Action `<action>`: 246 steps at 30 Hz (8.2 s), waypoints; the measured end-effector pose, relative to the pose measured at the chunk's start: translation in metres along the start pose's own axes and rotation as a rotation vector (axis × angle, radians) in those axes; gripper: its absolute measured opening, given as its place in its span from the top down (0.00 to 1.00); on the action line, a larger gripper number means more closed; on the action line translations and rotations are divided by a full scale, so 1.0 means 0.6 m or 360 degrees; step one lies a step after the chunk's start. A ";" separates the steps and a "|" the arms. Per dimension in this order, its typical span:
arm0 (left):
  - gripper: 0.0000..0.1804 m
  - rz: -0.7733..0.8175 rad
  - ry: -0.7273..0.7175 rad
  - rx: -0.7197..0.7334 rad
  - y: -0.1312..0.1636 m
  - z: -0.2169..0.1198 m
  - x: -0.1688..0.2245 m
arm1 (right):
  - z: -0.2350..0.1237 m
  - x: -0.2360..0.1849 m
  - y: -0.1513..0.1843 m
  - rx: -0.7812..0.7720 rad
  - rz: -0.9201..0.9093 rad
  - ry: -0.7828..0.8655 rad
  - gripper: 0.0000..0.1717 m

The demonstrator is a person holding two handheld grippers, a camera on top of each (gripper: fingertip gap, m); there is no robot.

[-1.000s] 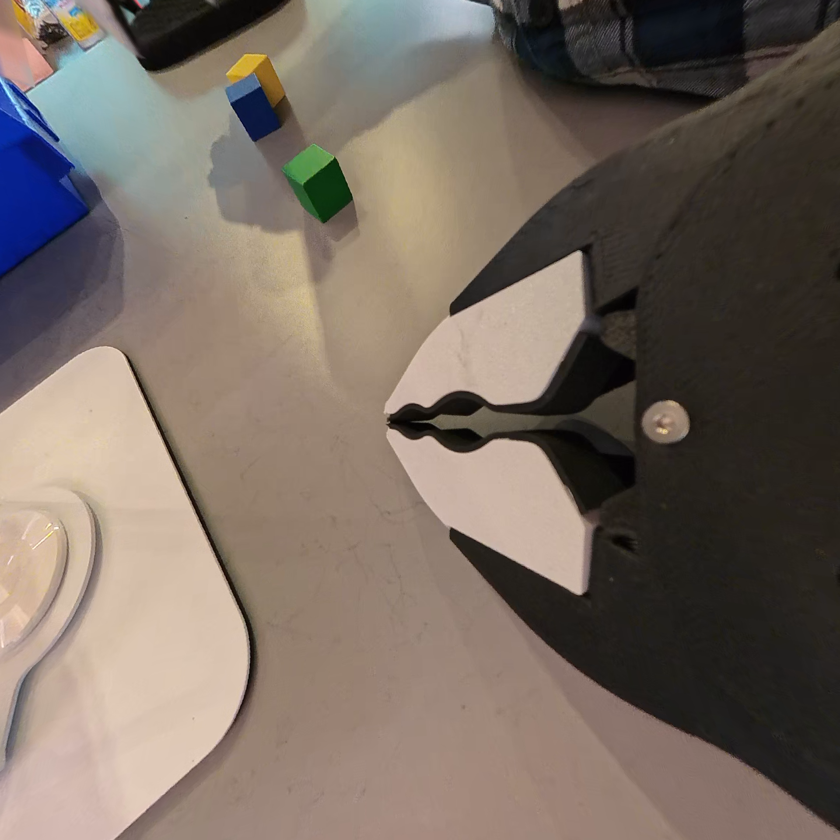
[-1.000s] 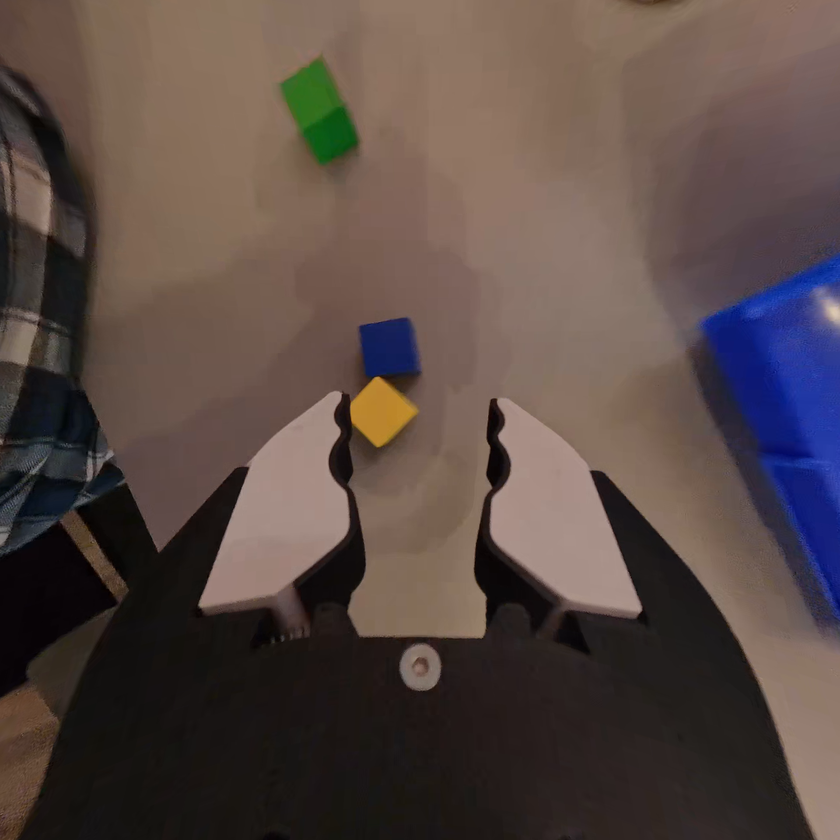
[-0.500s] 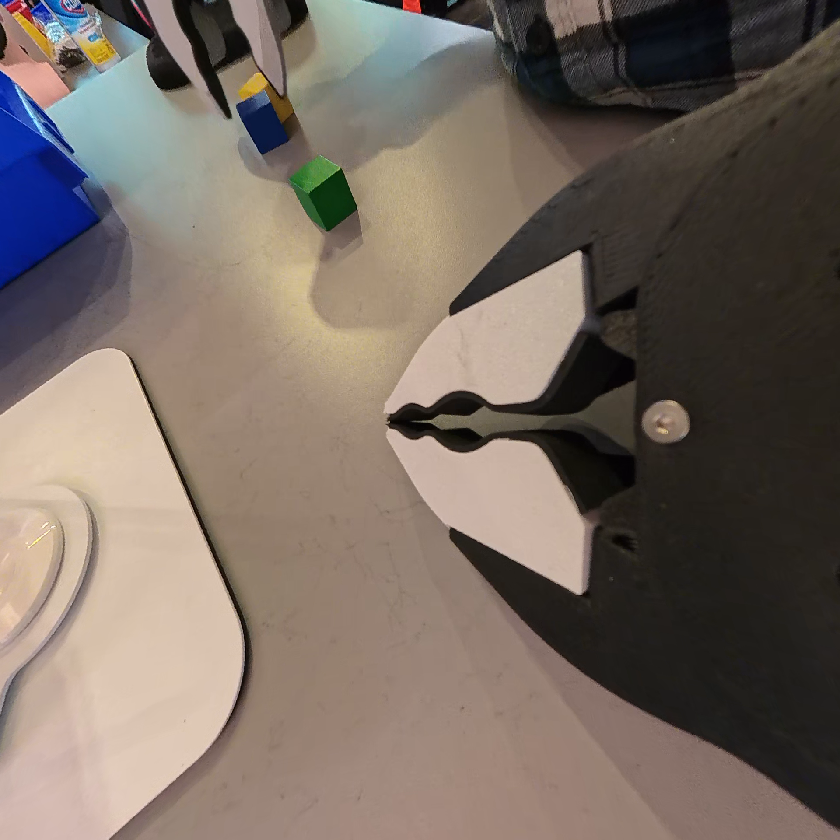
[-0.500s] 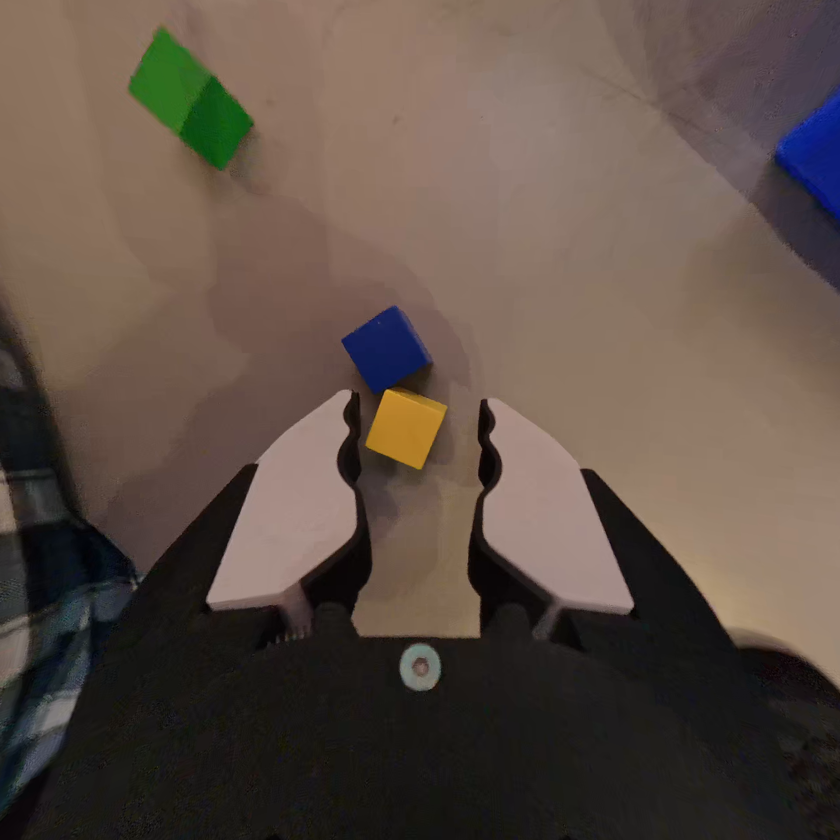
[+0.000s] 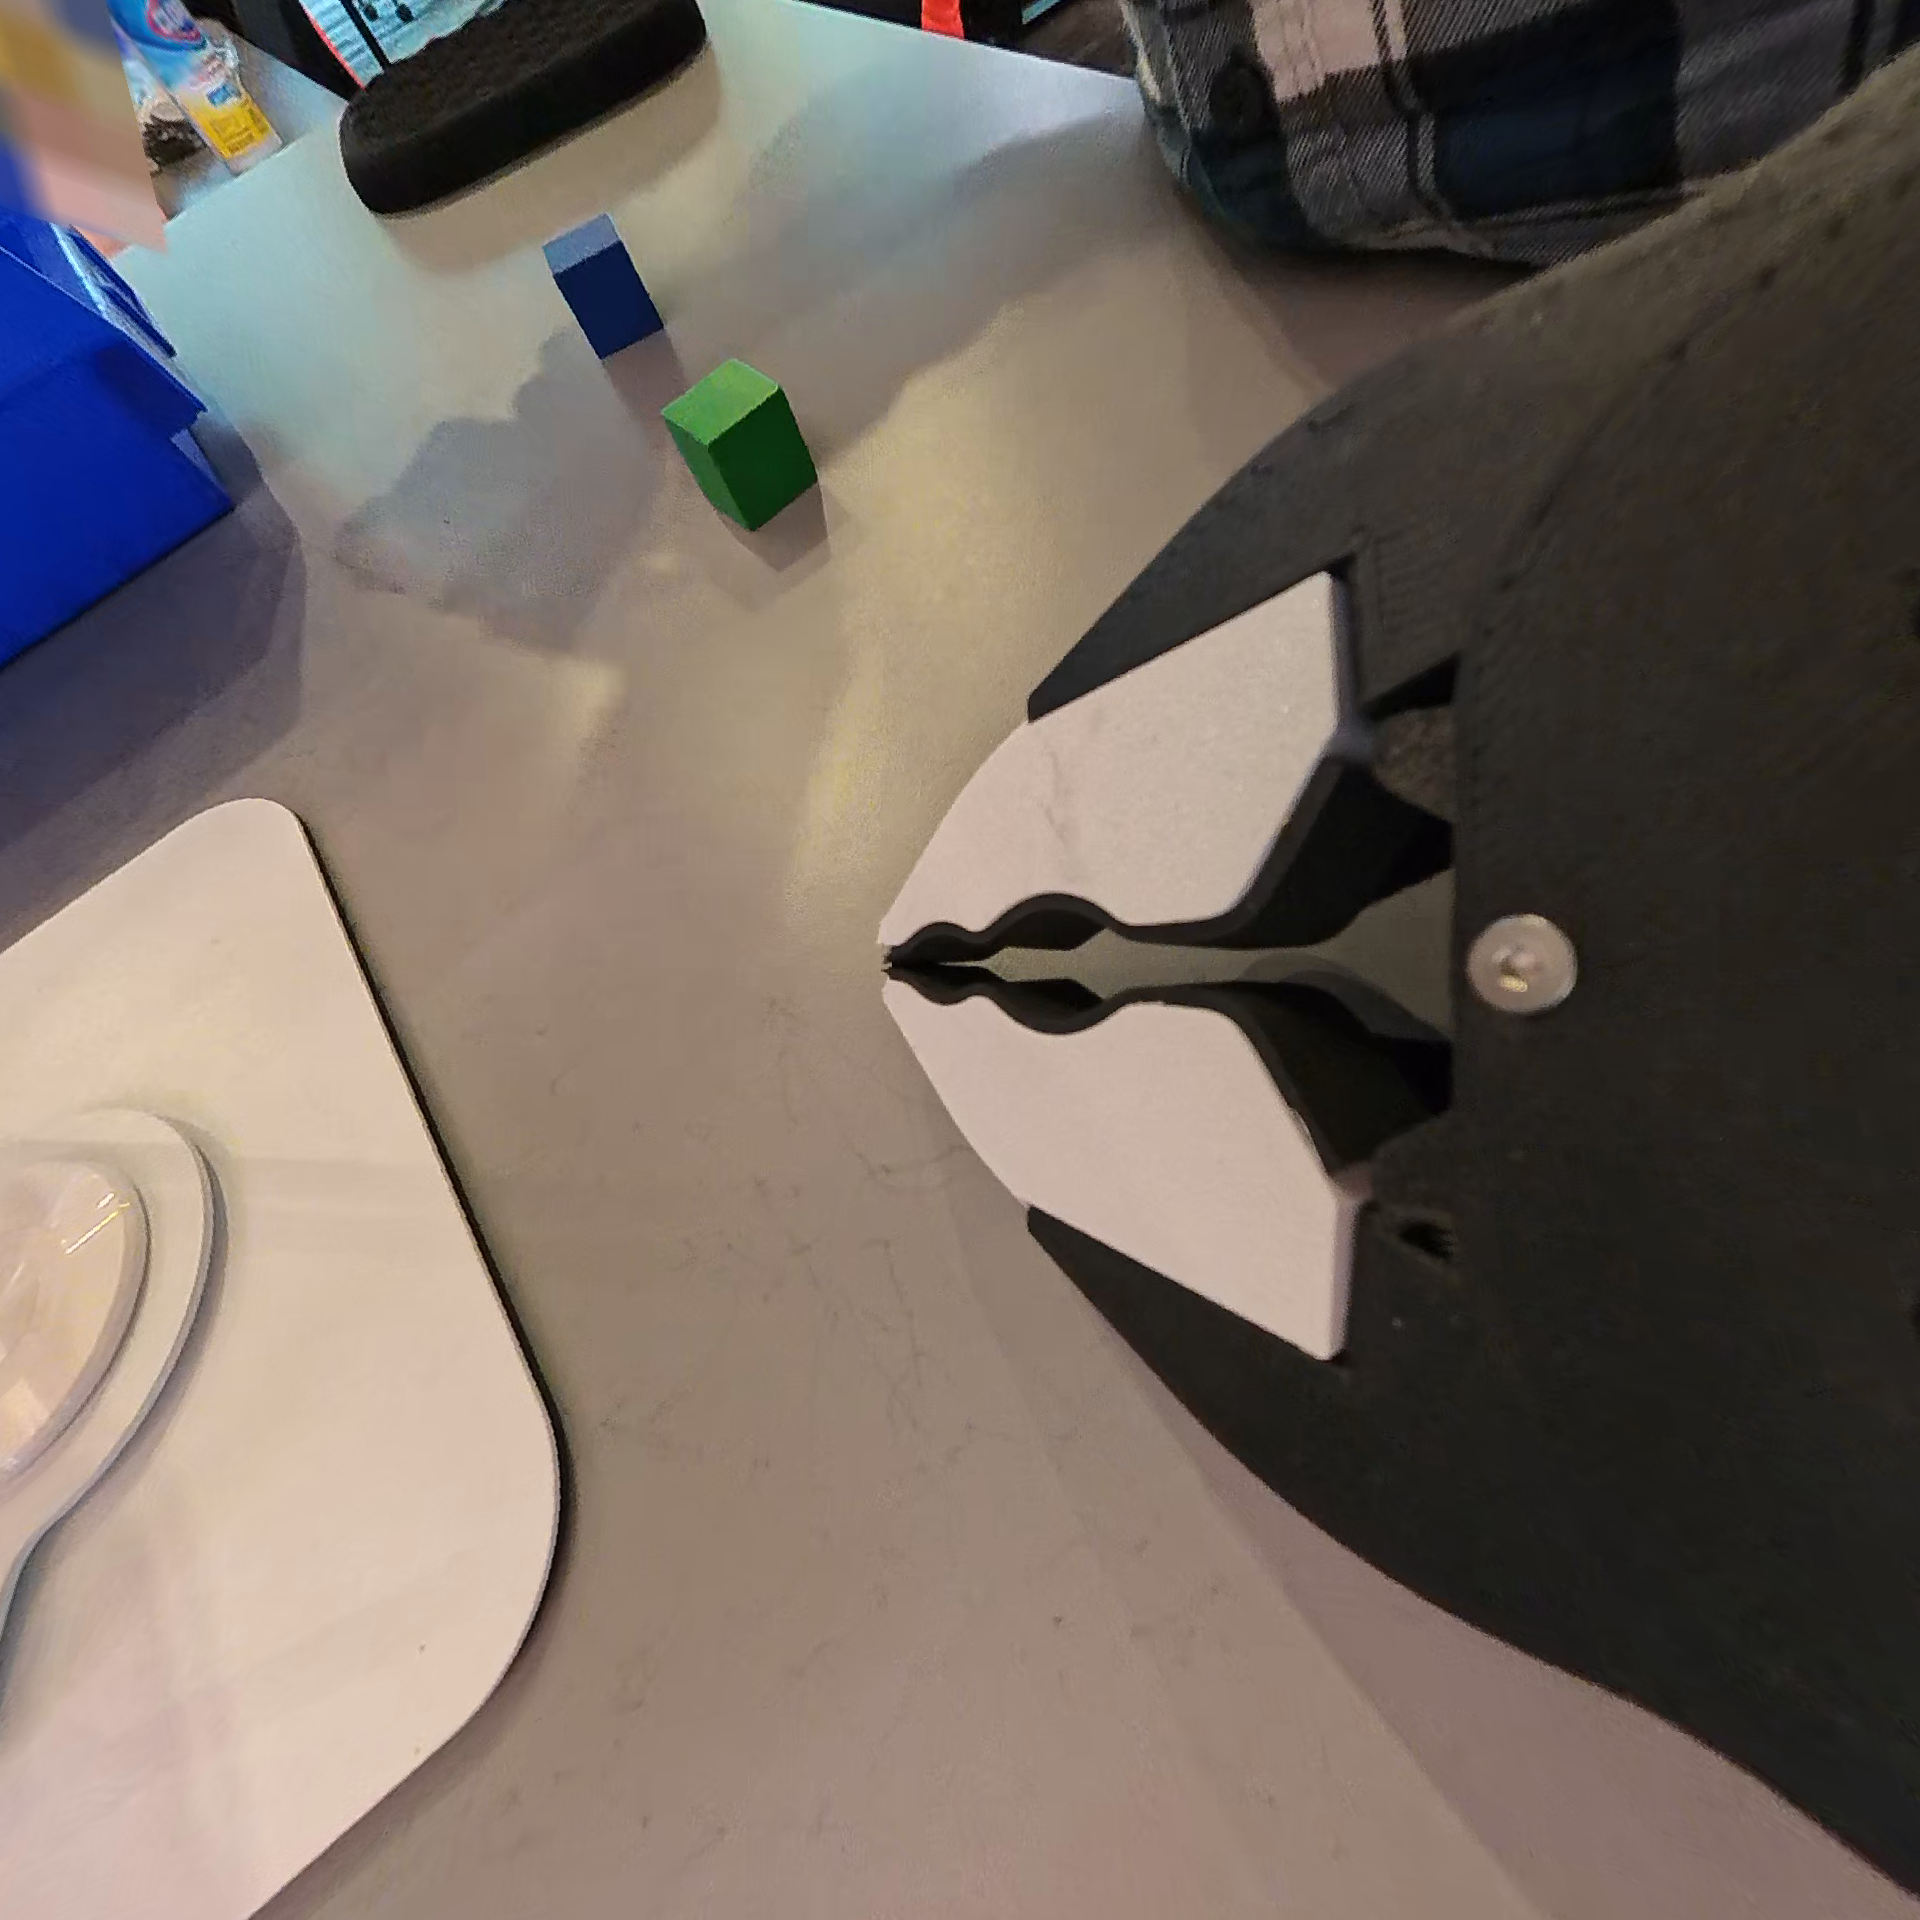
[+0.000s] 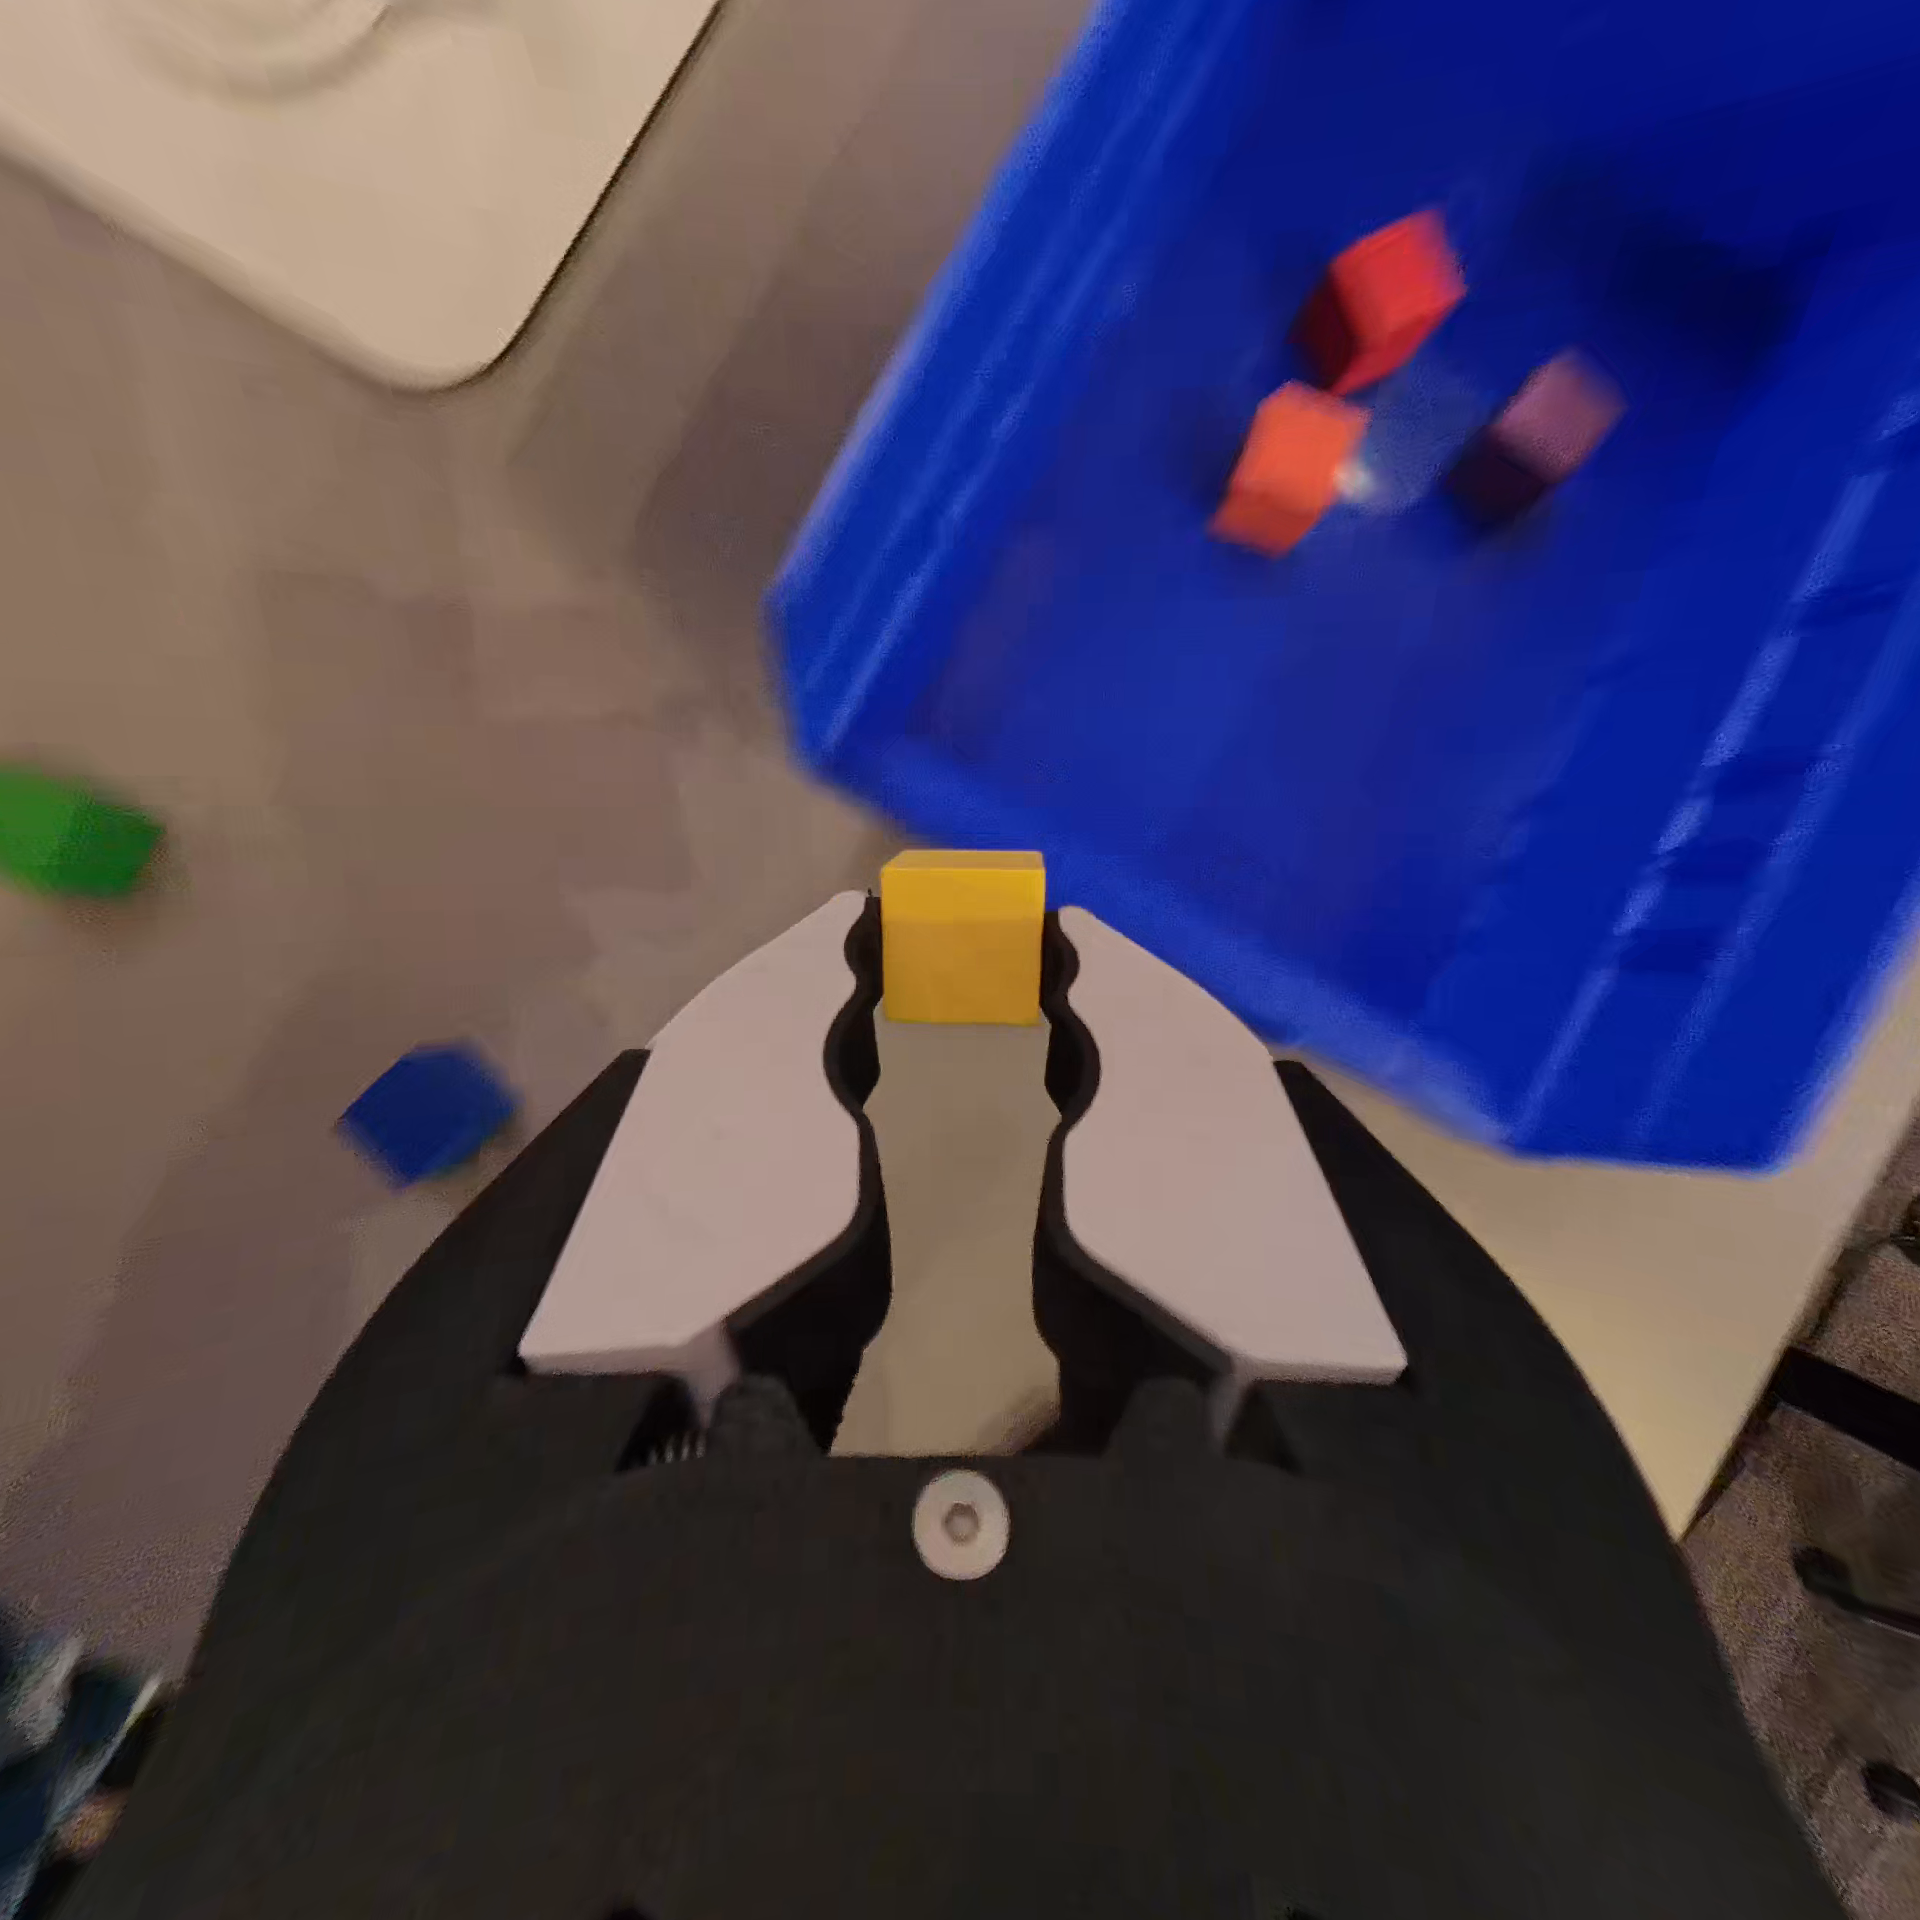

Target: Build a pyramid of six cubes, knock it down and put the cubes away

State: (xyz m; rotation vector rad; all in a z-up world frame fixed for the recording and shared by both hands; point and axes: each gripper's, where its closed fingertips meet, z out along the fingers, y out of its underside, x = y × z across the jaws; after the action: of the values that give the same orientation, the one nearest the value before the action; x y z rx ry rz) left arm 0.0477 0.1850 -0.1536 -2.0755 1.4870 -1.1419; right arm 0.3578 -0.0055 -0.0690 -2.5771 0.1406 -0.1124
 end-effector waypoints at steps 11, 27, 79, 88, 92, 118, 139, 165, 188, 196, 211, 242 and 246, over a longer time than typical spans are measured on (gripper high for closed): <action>1.00 0.0034 -0.0031 0.0003 0.000 0.000 0.001 | 0.214 0.237 -0.067 -0.0272 0.0254 0.0088 0.83; 1.00 -0.0005 -0.0006 0.0006 -0.001 0.000 -0.001 | -0.002 -0.156 0.023 -0.0052 -0.0668 -0.0629 0.75; 1.00 -0.0056 0.0028 0.0014 -0.001 -0.004 -0.001 | 0.138 -0.419 0.023 -0.0058 -0.1419 -0.1030 0.83; 1.00 -0.0057 0.0027 0.0019 -0.002 -0.004 -0.001 | 0.026 -0.156 -0.155 0.0311 -0.0750 -0.0513 0.83; 1.00 -0.0063 0.0032 0.0019 -0.002 -0.004 -0.001 | 0.037 0.062 -0.159 0.0259 -0.0191 -0.0149 0.83; 1.00 -0.0103 0.0074 0.0023 -0.002 -0.004 -0.001 | 0.004 0.305 -0.019 0.0148 0.0409 0.0432 0.56; 0.50 -0.0346 -0.1172 0.0489 0.006 -0.349 -0.279 | 0.092 0.267 0.074 -0.0127 0.0624 0.0072 0.96; 0.98 -0.0469 -0.0925 0.0033 0.009 -0.403 -0.498 | -0.024 -0.027 0.230 -0.0264 0.0663 -0.0017 0.97; 0.97 -0.0453 -0.1231 0.0469 0.099 -0.678 -0.372 | 0.069 -0.299 0.058 -0.0331 -0.0288 -0.0566 0.97; 0.97 -0.0553 -0.1358 0.0640 0.141 -0.793 -0.347 | 0.142 -0.427 -0.069 -0.0293 -0.0320 -0.0606 0.97; 0.97 -0.0674 -0.1504 0.0791 0.209 -0.895 -0.322 | 0.025 -0.590 -0.142 0.0381 -0.1879 -0.0876 0.63; 0.96 -0.0725 -0.1538 0.0953 0.209 -0.953 -0.294 | 0.260 -0.763 -0.189 -0.0257 -0.2017 -0.0761 0.83; 0.96 -0.0732 -0.1546 0.0971 0.215 -0.968 -0.286 | 0.301 -0.806 -0.257 -0.0268 -0.1839 -0.0689 0.83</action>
State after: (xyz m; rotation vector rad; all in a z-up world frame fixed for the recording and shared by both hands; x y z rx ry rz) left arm -0.5012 0.3883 0.0484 -2.0381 0.1840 -0.4392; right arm -0.0898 0.2788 -0.1642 -2.4248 -1.5319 0.0450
